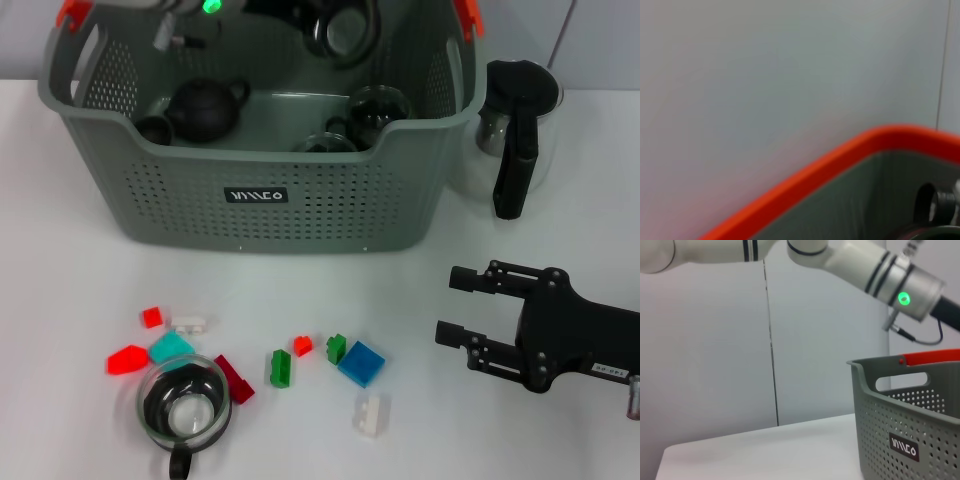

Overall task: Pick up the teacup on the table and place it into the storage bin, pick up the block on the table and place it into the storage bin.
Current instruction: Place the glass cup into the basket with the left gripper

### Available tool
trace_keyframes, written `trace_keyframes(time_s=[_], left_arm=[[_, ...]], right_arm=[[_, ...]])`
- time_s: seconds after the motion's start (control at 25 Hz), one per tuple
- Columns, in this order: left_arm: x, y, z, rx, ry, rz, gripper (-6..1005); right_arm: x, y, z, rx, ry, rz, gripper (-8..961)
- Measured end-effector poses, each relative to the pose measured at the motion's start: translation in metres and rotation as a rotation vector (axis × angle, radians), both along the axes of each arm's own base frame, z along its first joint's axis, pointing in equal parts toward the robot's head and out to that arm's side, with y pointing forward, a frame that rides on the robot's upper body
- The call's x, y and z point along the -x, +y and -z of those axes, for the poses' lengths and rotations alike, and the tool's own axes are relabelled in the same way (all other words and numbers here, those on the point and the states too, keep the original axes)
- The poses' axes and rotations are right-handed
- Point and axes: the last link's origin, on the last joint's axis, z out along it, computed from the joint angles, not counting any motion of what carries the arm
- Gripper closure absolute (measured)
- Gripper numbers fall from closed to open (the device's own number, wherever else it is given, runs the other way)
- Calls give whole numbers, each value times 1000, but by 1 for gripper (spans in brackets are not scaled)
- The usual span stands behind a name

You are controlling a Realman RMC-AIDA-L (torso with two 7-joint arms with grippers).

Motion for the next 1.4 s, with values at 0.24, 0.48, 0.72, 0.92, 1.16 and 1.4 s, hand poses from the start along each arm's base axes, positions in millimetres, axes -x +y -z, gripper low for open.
trace_keyframes(time_s=[0.24,0.48,0.72,0.92,1.16,1.4], left_arm=[[3,9,27,4,141,-6,946],[-3,8,43,-36,244,63,944],[1,3,54,-33,344,106,942],[4,2,55,-23,335,90,940],[5,-1,62,8,361,93,937],[5,-1,63,15,361,90,789]], right_arm=[[0,0,0,-3,2,4,326],[0,1,1,-5,0,5,325],[1,2,0,-5,1,2,325],[1,1,1,-3,1,1,325],[1,1,0,-2,4,-1,326],[1,1,0,-2,4,-1,326]])
